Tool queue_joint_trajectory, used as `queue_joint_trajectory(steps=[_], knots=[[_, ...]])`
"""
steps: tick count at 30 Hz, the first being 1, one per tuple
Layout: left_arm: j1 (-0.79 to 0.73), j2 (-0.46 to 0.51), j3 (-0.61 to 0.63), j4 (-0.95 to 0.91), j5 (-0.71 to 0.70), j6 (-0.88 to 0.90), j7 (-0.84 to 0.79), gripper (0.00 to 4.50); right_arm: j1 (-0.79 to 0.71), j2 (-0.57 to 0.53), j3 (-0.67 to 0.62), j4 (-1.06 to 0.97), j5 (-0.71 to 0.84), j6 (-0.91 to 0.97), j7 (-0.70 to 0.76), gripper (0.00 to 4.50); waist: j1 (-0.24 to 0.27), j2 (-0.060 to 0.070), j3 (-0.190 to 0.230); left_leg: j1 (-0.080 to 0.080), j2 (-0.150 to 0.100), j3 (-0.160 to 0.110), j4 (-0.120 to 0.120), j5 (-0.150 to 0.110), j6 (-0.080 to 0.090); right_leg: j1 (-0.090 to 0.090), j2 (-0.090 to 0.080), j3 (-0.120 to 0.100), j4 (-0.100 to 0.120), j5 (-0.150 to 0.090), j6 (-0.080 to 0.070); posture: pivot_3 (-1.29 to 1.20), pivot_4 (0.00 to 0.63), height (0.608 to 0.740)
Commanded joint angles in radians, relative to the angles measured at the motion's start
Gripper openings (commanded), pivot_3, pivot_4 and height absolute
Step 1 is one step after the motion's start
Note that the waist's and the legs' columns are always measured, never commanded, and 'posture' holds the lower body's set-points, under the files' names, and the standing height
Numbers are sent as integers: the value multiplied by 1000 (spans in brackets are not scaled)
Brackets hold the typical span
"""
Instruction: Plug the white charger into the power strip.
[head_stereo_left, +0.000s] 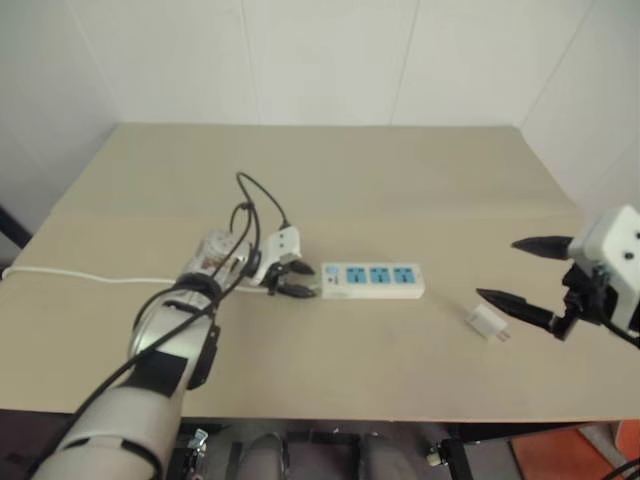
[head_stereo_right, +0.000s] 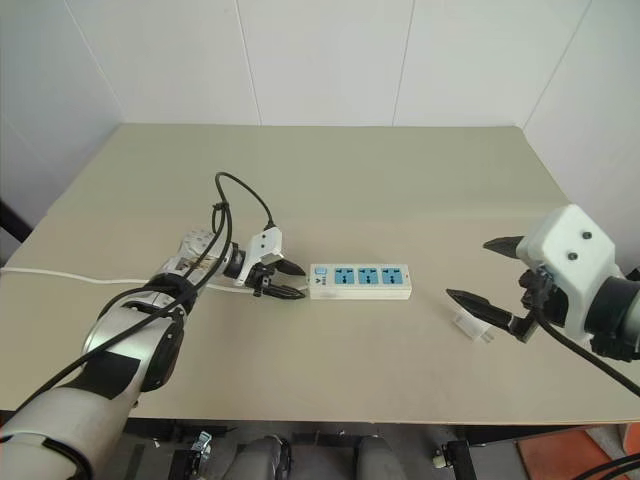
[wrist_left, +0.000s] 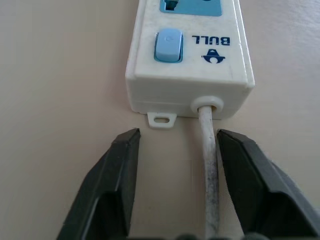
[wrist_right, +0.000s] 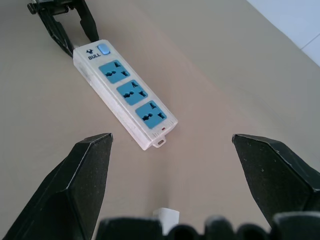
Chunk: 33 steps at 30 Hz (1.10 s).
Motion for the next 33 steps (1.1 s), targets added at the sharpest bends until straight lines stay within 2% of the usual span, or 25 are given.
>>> queue_joint_trajectory(steps=[1, 6, 12, 16, 21, 25, 28, 31, 32, 33], knots=[[25, 14, 2, 9, 16, 8, -56, 1444, 5, -17, 8, -6, -27, -43, 5, 4500, 0, 0, 0, 0, 0, 0, 0, 0, 0, 0, 0, 0, 0, 0, 0, 0, 150, 740], [37, 32, 27, -4, -10, -14, -163, 15, 6, -18, 62, 16, -52, -82, 17, 4500, 0, 0, 0, 0, 0, 0, 0, 0, 0, 0, 0, 0, 0, 0, 0, 0, 150, 740], [47, 48, 155, -54, -148, 2, -224, 15, 1, -13, 111, 39, -79, -114, 9, 4500, 2, 0, 0, -1, 0, 0, 0, 0, 0, -1, 0, 0, 0, 0, 0, 0, 150, 740], [99, 121, 122, -132, -122, -7, -207, 15, 14, -4, 121, 44, -90, -129, 15, 4500, -2, 0, 0, -2, 0, 0, 0, 0, 0, -2, 0, 0, 0, 0, 0, 0, 150, 740], [271, 215, 123, -372, -188, -16, -251, 15, 7, 9, 171, 63, -108, -156, 3, 4500, -5, 0, 0, -1, 2, 0, 0, 0, 0, -2, 0, 1, 0, 0, 0, 0, 150, 740], [385, 260, 99, -553, -324, 131, -254, 15, -26, 12, 233, 90, -128, -181, -5, 4500, 3, 0, 0, -1, 2, 0, 1, 0, 0, -2, 0, 0, 1, 0, 0, 0, 150, 740], [433, 254, 119, -622, -347, 215, -246, 853, -41, 10, 251, 110, -138, -195, 1, 4500, 11, 0, 0, -2, 2, 0, 2, 0, 0, -2, 0, -1, 1, 0, 0, 0, 150, 740], [496, 282, 124, -732, -440, 274, -253, 1868, -38, 4, 246, 115, -145, -196, 8, 4500, 6, 0, 0, -2, 2, 0, 2, 0, 0, -1, 0, -1, 1, 0, 0, 0, 150, 740], [513, 293, 130, -751, -464, 266, -254, 1993, -34, 4, 241, 114, -145, -196, 10, 4500, 5, 0, 0, -2, 3, 0, 2, 0, 0, -1, 0, -1, 1, 0, 0, 0, 150, 740], [523, 299, 140, -756, -476, 250, -254, 2429, -29, 5, 238, 113, -148, -196, 11, 4500, 4, 0, 0, -2, 3, 0, 2, 0, 0, -2, 0, -1, 1, 0, 0, 0, 150, 740]])
